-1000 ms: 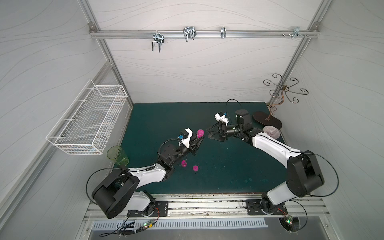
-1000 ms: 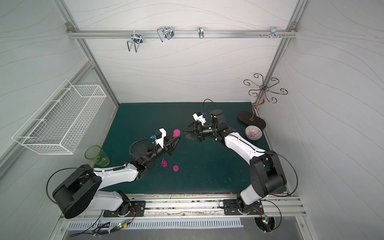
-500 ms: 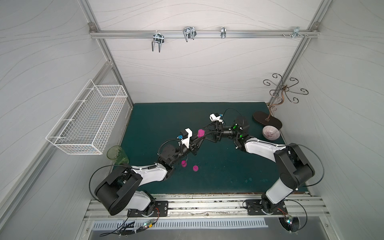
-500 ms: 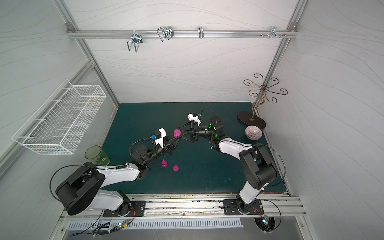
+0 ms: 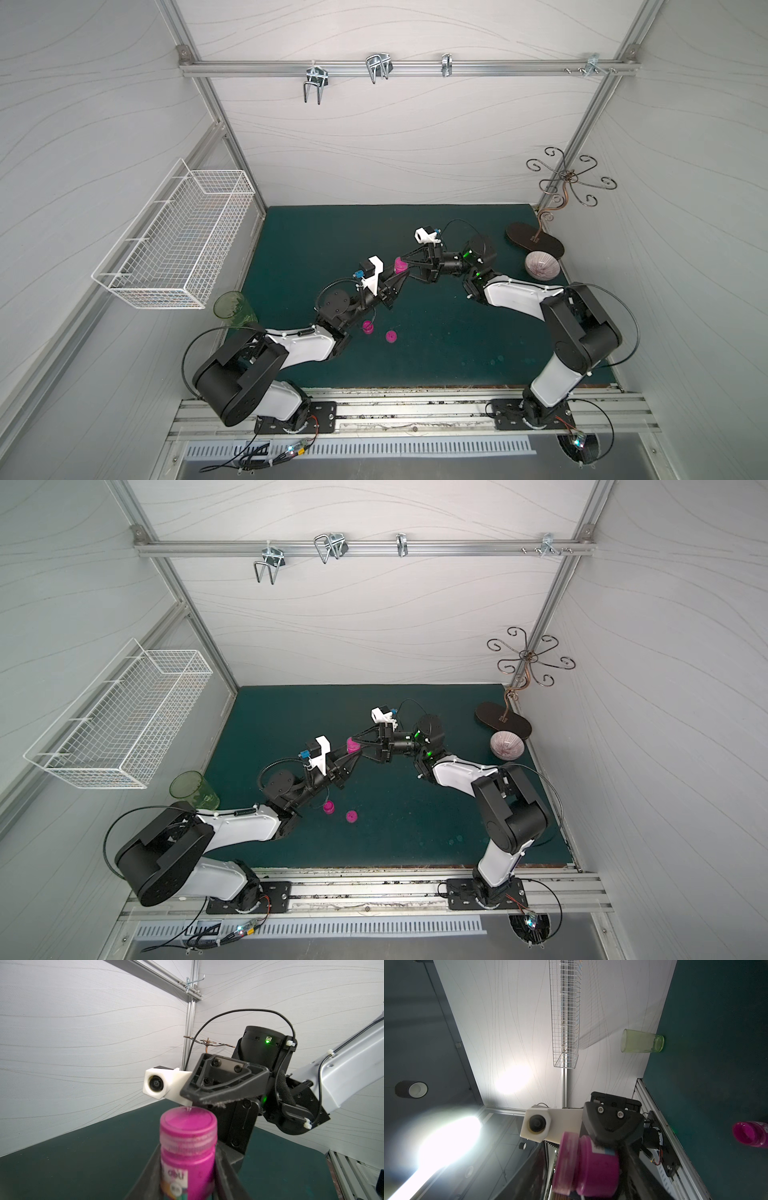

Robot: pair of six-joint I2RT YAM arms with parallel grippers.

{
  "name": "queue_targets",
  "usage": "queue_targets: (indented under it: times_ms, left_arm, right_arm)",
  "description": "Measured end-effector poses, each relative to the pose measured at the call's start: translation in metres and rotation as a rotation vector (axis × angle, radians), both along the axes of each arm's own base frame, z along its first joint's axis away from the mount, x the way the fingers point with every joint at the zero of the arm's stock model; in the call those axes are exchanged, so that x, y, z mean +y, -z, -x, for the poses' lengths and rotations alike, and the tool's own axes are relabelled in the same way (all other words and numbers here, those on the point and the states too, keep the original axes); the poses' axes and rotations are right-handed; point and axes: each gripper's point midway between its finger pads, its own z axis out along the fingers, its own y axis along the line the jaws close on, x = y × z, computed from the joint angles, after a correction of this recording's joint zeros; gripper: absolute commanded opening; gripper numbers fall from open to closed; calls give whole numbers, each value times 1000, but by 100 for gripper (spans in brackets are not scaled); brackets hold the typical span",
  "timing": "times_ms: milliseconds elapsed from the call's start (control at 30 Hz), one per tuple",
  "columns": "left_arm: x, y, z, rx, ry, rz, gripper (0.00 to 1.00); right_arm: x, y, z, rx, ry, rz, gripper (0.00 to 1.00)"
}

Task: Close the paint jar lid
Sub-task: Screw the lid onto the paint jar.

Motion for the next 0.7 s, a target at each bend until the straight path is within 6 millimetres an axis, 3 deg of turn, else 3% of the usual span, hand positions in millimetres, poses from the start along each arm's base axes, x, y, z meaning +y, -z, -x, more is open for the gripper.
queue_targets:
  times_ms: [200,533,700]
  left_arm:
    - [2,-6,-1,-25,-5,14,0]
    - [3,-11,-1,-62,-8,17,0]
    - [3,-11,0,-64,-6,17,0]
  right_arm:
    - [2,-6,1,-3,-17,-5,51]
    - [4,-10,2,26,-43,4,27]
    - [4,-11,3,29,-51,4,26]
